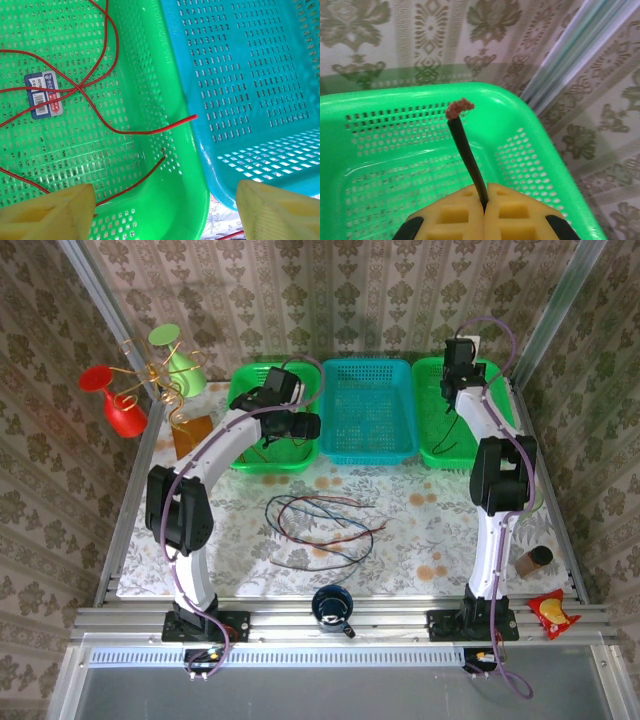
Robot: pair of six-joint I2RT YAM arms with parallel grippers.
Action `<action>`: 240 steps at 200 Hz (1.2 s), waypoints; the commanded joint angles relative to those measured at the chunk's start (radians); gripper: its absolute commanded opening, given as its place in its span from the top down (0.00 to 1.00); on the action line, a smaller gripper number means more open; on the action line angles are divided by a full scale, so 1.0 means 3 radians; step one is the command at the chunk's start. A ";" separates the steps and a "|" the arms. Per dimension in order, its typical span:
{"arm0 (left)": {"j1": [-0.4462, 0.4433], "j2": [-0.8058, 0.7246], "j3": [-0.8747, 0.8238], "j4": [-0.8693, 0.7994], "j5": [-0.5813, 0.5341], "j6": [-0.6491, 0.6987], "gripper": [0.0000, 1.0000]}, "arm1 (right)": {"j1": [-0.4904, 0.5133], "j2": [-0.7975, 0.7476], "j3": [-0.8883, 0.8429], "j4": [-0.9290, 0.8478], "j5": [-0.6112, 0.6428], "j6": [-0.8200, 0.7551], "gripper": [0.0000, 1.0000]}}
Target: Untangle the cables
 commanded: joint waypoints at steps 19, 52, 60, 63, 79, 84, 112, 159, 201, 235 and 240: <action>0.0031 -0.0113 -0.0034 0.0009 0.0009 -0.0061 0.25 | -0.0164 0.0165 0.0313 -0.0832 -0.0352 0.0449 0.99; 0.0021 -0.0127 -0.0029 -0.0019 0.0011 -0.0066 0.25 | -0.0212 0.0458 0.0536 -0.1588 -0.1037 0.0691 0.99; 0.0016 -0.0126 -0.0027 -0.0025 0.0011 -0.0062 0.24 | -0.0209 0.0497 0.0539 -0.1654 -0.1187 0.0701 0.99; 0.0016 -0.0127 -0.0025 -0.0031 0.0013 -0.0061 0.24 | -0.0212 0.0513 0.0546 -0.1680 -0.1223 0.0705 0.99; 0.0011 -0.0133 -0.0028 -0.0045 0.0002 -0.0061 0.24 | -0.0221 0.0626 0.0610 -0.1830 -0.1440 0.0718 0.99; 0.0010 -0.0138 -0.0036 -0.0045 0.0001 -0.0063 0.24 | -0.0222 0.0674 0.0638 -0.1884 -0.1480 0.0719 0.98; 0.0006 -0.0178 -0.0082 -0.0046 -0.0005 -0.0071 0.24 | -0.0255 0.0850 0.0875 -0.2179 -0.1602 0.0647 0.93; 0.0011 -0.0209 -0.0116 -0.0050 -0.0050 -0.0085 0.23 | -0.0293 0.0478 0.1098 -0.2355 -0.1594 0.0597 0.29; 0.0056 -0.0139 -0.0049 -0.0025 0.0034 -0.0173 0.24 | -0.0286 -0.0083 0.1043 -0.2431 -0.1466 0.0382 0.00; 0.0043 0.0101 0.0171 -0.0077 0.0131 -0.0166 0.30 | -0.0279 -0.0398 0.0761 -0.2418 -0.1492 0.0327 0.00; 0.0039 0.0144 0.0215 -0.0091 0.0137 -0.0166 0.31 | -0.0278 -0.0458 0.0689 -0.2385 -0.1508 0.0337 0.00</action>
